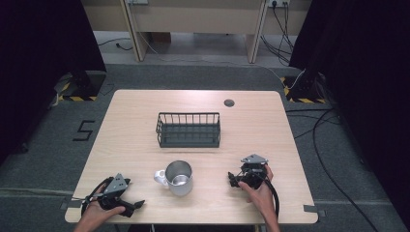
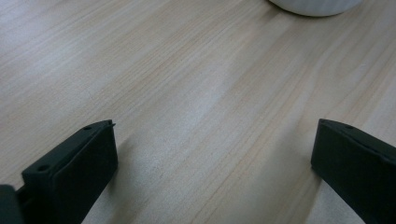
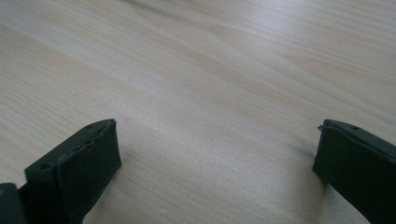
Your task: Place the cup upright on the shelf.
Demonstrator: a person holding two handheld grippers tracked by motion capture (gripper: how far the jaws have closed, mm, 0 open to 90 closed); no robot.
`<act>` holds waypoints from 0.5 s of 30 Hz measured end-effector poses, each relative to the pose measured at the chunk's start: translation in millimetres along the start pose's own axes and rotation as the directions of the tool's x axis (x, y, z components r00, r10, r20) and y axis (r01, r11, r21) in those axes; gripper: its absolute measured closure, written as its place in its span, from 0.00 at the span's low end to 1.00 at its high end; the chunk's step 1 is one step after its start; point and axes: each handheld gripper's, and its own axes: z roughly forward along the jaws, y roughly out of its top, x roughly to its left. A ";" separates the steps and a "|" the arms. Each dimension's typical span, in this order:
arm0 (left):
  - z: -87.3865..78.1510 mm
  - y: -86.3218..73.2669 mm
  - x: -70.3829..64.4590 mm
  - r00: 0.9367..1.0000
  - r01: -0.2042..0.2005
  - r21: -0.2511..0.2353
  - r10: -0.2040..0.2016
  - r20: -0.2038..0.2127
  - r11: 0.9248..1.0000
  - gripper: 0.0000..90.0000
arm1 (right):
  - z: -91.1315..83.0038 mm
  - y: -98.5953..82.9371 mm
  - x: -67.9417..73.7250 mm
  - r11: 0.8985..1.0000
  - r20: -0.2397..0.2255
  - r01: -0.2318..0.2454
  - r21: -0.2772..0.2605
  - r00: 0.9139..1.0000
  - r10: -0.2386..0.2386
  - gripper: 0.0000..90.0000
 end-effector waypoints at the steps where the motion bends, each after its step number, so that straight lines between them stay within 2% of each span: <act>1: 0.0 0.0 0.0 1.000 0.000 0.000 0.000 0.000 1.000 0.00 | -0.4 -0.3 0.8 1.000 -0.005 0.000 0.001 1.000 0.000 0.01; 5: 0.2 0.1 0.1 1.000 0.000 0.000 0.000 0.001 1.000 0.00 | -2.0 -1.5 1.5 0.999 -0.035 0.035 -0.010 0.999 -0.035 0.05; 6: 0.5 0.4 0.3 1.000 0.000 -0.001 0.000 0.001 1.000 0.00 | -4.0 -2.6 2.0 0.998 -0.055 0.048 -0.030 0.997 -0.049 0.15; 7: 0.7 0.6 0.5 1.000 0.000 -0.001 0.000 0.002 1.000 0.00 | -5.0 -2.8 1.7 0.998 -0.059 0.050 -0.039 0.997 -0.053 0.19; 12: 1.0 0.9 0.7 1.000 -0.001 -0.001 0.001 0.001 1.000 0.00 | -7.3 -4.5 2.9 0.998 -0.048 0.031 -0.058 0.998 -0.034 0.17; 15: 1.0 0.9 0.7 1.000 -0.001 -0.001 0.001 0.000 1.000 0.00 | -10.6 -4.7 6.5 0.995 -0.063 0.047 -0.087 0.997 -0.052 0.17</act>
